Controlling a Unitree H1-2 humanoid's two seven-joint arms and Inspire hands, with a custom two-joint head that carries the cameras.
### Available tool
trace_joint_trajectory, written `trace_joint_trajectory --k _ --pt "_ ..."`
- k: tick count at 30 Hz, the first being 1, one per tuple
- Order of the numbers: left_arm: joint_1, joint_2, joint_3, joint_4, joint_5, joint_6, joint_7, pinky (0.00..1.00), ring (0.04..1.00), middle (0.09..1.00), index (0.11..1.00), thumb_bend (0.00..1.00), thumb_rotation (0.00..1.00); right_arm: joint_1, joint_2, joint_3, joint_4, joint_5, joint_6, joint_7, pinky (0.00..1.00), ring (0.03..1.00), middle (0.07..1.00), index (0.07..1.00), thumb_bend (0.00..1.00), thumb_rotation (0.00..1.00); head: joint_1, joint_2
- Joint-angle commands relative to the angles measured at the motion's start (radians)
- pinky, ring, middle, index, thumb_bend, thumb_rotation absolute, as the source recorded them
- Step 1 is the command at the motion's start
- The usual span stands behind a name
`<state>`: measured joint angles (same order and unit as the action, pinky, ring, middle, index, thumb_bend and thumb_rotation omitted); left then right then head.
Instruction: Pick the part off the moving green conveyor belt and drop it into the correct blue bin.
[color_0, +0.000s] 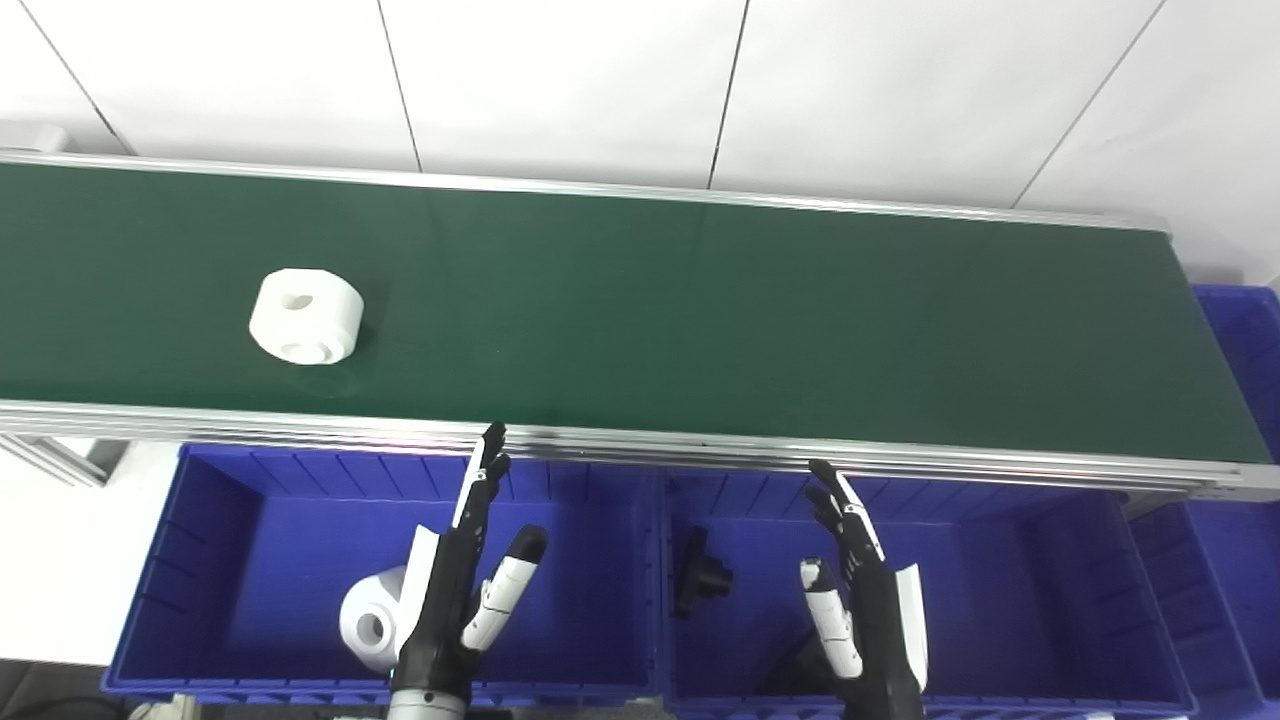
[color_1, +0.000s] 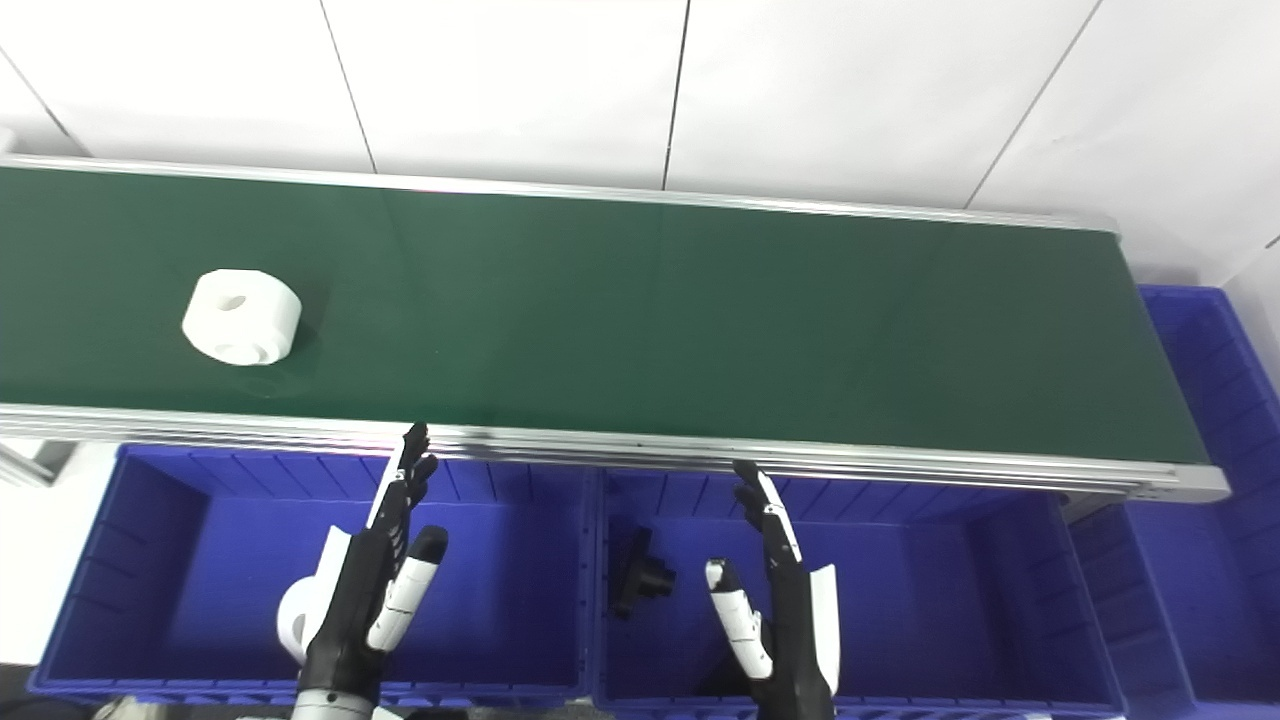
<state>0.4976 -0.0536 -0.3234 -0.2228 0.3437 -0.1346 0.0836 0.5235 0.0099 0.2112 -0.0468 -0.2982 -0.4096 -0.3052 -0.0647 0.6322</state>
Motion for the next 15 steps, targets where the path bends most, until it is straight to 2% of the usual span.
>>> trace_joint_trajectory --k 1,2,3,4,9,11,15 --pt "-0.006 -0.046 -0.041 0.017 0.039 -0.031 0.022 0.94 0.943 1.000 1.000 0.68 1.00 -0.009 -0.019 0.001 0.002 0.018 -0.060 -0.012 0.88 0.883 0.938 0.906 0.73 0.99 0.017 -0.013" --pt "-0.008 -0.049 -0.045 0.030 0.042 -0.036 0.023 0.95 0.943 1.000 1.000 0.68 1.00 -0.013 -0.029 0.003 0.011 0.023 -0.060 -0.017 0.88 0.883 0.939 0.909 0.73 1.00 0.041 -0.029" --pt "-0.010 -0.051 -0.047 0.039 0.043 -0.038 0.024 0.95 0.946 1.000 1.000 0.67 1.00 -0.017 -0.036 0.004 0.017 0.026 -0.060 -0.022 0.88 0.883 0.938 0.911 0.73 1.00 0.041 -0.029" --pt "-0.016 -0.057 -0.050 0.056 0.046 -0.043 0.029 0.96 0.949 1.000 1.000 0.67 1.00 -0.025 -0.048 0.006 0.030 0.031 -0.060 -0.031 0.88 0.882 0.938 0.913 0.73 1.00 0.077 -0.056" --pt "-0.049 -0.086 -0.060 0.149 0.049 -0.078 0.062 0.94 0.947 1.000 1.000 0.65 1.00 -0.066 -0.092 0.017 0.099 0.069 -0.060 -0.058 0.88 0.886 0.943 0.902 0.73 1.00 0.126 -0.120" --pt "-0.061 -0.096 -0.060 0.173 0.044 -0.076 0.066 0.92 0.942 1.000 1.000 0.62 0.99 -0.078 -0.100 0.016 0.119 0.089 -0.060 -0.057 0.88 0.894 0.948 0.900 0.75 1.00 0.136 -0.133" --pt "-0.079 -0.110 -0.062 0.205 0.050 -0.076 0.075 0.87 0.928 1.000 1.000 0.60 0.96 -0.104 -0.123 0.027 0.153 0.113 -0.060 -0.064 0.89 0.903 0.952 0.901 0.72 1.00 0.167 -0.157"
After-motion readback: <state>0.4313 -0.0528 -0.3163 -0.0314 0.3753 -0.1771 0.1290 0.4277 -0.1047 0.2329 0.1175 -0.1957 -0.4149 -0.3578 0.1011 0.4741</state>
